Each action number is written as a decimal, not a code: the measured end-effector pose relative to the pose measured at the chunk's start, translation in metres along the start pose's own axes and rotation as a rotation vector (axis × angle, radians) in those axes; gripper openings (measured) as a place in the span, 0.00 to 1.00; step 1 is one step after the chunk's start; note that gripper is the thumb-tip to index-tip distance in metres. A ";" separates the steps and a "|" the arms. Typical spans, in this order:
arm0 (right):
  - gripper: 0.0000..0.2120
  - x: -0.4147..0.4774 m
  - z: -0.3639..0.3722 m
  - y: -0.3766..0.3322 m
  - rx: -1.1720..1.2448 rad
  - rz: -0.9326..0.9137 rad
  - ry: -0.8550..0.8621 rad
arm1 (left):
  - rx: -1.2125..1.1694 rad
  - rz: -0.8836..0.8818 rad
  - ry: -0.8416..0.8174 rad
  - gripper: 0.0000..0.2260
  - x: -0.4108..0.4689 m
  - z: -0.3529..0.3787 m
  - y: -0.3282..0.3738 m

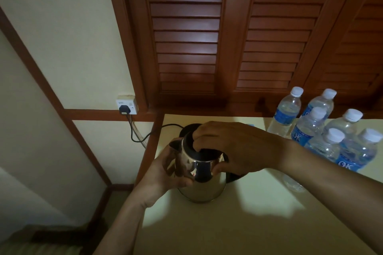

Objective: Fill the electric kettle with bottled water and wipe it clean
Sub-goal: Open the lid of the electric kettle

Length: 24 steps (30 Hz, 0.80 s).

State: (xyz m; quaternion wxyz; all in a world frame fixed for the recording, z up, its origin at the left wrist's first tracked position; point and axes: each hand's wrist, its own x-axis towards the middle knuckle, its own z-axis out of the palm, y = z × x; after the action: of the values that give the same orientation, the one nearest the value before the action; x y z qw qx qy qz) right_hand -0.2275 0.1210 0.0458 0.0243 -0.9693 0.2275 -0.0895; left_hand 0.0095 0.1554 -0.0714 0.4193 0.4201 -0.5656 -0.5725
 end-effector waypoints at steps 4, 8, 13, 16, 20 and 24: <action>0.30 -0.002 0.003 0.001 0.011 0.002 0.018 | -0.022 -0.003 0.005 0.40 0.000 0.000 0.000; 0.29 -0.004 0.007 0.005 0.031 0.012 0.034 | -0.022 0.009 0.010 0.40 -0.001 0.001 0.000; 0.33 -0.008 0.008 0.006 0.121 0.068 0.101 | 0.013 0.020 0.012 0.39 -0.003 0.000 -0.001; 0.40 -0.015 0.009 0.006 0.265 0.128 0.160 | 0.036 0.037 0.018 0.38 -0.005 0.000 0.002; 0.46 -0.029 0.003 0.012 0.363 0.168 0.333 | 0.022 0.030 0.016 0.37 -0.005 0.000 0.003; 0.38 -0.050 -0.001 0.008 0.217 0.171 0.472 | 0.029 0.028 0.020 0.37 -0.005 0.001 0.003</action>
State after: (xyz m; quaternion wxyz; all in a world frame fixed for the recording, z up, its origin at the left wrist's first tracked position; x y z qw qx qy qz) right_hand -0.2752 0.1359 0.0385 0.0820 -0.8907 0.2969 -0.3343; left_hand 0.0100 0.1601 -0.0683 0.4265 0.4239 -0.5755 -0.5543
